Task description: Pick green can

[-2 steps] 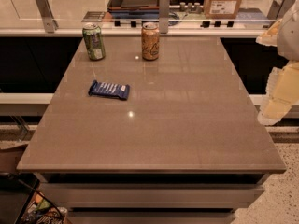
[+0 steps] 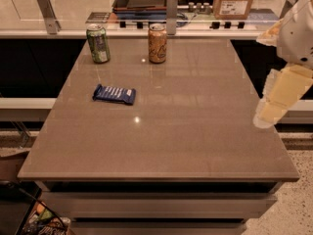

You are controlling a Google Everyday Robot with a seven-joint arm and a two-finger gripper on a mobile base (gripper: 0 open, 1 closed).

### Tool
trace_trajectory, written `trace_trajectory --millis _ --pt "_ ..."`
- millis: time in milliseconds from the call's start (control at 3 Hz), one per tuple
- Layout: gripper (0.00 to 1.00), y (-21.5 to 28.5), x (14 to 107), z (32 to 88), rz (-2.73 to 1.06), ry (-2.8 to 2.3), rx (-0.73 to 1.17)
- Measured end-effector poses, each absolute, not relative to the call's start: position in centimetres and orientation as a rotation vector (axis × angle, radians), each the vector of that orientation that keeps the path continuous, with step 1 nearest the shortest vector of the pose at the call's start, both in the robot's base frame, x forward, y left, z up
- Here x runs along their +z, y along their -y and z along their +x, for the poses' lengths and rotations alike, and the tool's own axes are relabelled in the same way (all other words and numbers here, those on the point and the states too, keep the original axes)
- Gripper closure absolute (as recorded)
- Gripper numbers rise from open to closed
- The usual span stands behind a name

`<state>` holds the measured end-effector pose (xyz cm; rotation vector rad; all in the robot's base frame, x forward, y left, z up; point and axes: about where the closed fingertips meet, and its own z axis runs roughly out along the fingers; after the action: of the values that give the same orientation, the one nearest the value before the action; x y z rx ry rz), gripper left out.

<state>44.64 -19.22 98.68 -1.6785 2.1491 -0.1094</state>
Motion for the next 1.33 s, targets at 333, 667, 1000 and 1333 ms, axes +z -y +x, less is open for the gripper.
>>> trace_trajectory --millis 333,667,1000,1333 --pt "0.0 16.4 98.5 45.9 -1.612 -2.086 -0.033" --pt "0.0 13.9 98.8 46.9 -1.516 -2.036 0.049" --pt "0.0 11.4 98.9 48.2 -1.394 -2.008 0.111" --pt "0.0 9.0 98.6 50.4 -1.26 -1.993 0.151"
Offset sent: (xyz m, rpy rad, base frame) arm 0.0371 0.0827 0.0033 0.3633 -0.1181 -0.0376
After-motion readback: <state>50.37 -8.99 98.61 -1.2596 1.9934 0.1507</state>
